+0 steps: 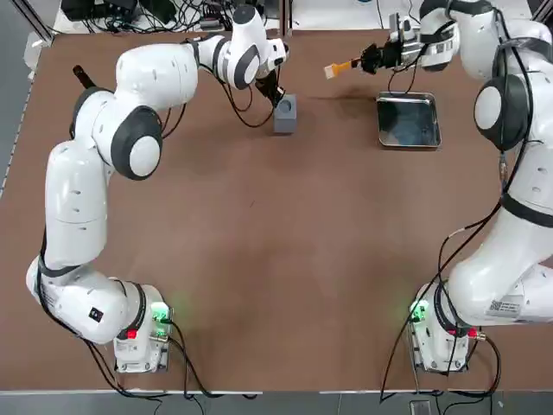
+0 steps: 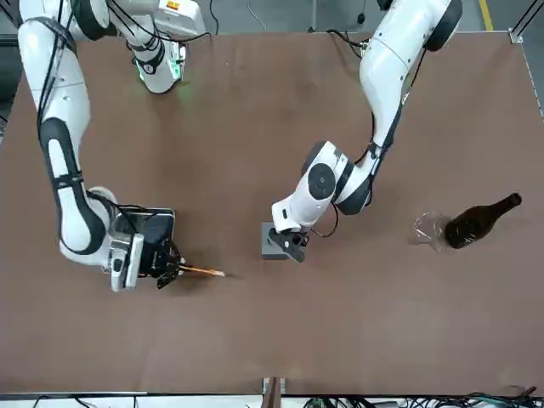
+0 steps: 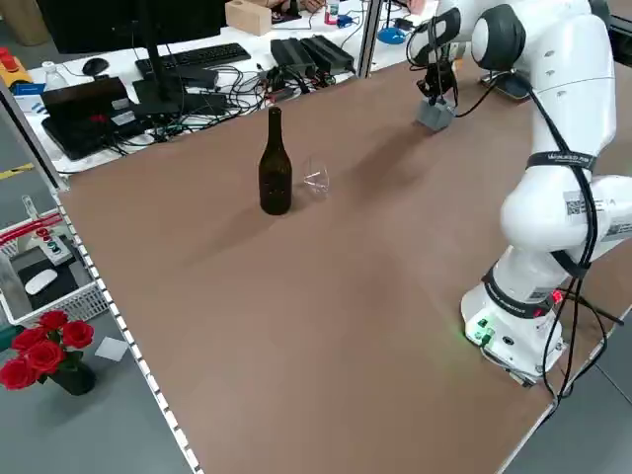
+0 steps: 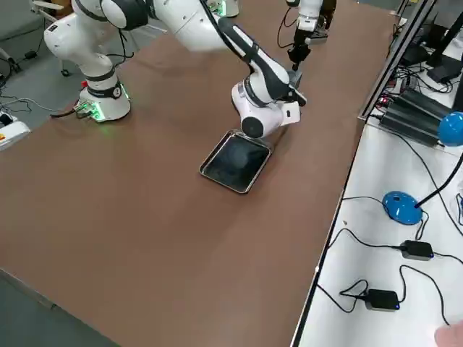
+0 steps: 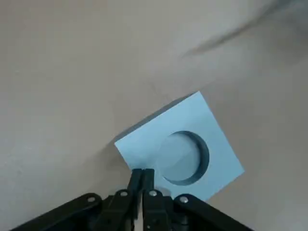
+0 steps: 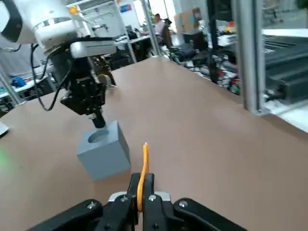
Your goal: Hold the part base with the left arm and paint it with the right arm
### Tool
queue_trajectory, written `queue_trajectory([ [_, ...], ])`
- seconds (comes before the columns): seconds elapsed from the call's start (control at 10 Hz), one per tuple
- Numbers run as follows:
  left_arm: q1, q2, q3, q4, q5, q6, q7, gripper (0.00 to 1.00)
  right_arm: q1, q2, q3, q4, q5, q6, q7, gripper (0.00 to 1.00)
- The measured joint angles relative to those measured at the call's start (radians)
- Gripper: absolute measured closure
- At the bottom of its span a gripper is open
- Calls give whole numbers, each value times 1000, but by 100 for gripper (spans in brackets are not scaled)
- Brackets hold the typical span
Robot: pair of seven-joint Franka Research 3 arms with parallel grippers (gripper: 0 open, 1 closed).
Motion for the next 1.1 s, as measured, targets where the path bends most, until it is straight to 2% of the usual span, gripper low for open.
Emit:
queue_trajectory([
  [0.2, 0, 0, 0, 0, 0, 0, 0, 93, 15, 73, 60, 1, 110, 9, -176, 95],
  [0.3, 0, 0, 0, 0, 0, 0, 0, 93, 27, 97, 69, 2, 133, 10, -217, 95],
  [1.1, 0, 0, 0, 0, 0, 0, 0, 93, 64, 137, 91, -13, 136, 36, -273, 95],
])
